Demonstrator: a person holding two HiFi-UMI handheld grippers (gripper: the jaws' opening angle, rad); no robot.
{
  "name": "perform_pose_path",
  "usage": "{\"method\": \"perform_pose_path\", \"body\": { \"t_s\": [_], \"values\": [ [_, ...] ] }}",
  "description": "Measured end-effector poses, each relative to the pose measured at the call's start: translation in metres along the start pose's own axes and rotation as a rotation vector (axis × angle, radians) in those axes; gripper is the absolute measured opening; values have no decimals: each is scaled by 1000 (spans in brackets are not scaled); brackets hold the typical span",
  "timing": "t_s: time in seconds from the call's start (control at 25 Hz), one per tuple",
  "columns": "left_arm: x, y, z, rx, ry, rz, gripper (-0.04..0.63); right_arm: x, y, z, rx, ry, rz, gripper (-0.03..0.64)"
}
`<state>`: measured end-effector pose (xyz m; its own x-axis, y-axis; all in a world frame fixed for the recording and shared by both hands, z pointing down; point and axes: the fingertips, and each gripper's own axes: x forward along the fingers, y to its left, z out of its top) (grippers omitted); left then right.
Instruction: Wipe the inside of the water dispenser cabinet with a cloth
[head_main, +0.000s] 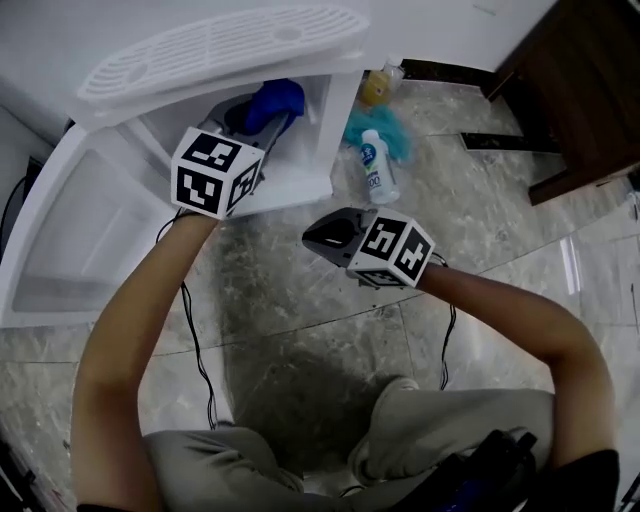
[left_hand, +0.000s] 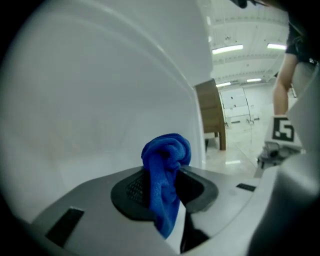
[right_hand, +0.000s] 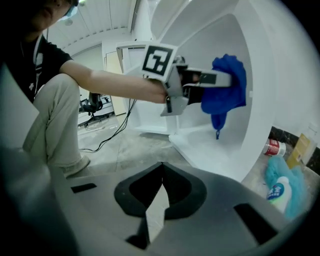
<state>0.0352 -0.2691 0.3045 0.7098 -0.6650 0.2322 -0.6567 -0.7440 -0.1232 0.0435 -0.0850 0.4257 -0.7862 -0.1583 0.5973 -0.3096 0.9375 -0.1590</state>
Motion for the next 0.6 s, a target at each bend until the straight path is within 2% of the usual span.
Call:
{"method": "perform_pose_path", "body": {
  "t_s": [0.12,0.2,0.36,0.6],
  "values": [
    [-36,-24,-40,65,126,-88,110,2,-3,15,1,-20,-23,-2],
    [-63,-41,-58,78,180,-157,110,2,-6,26,-18,-33,-48,-2],
    [-114,-63,-88,67,263,-238,110,10,-9,41,-53,-30,-76,-2],
    [-158,-73,-127,50,394,-340,110,29,8,60,-133,3,-49,-2]
  ]
}}
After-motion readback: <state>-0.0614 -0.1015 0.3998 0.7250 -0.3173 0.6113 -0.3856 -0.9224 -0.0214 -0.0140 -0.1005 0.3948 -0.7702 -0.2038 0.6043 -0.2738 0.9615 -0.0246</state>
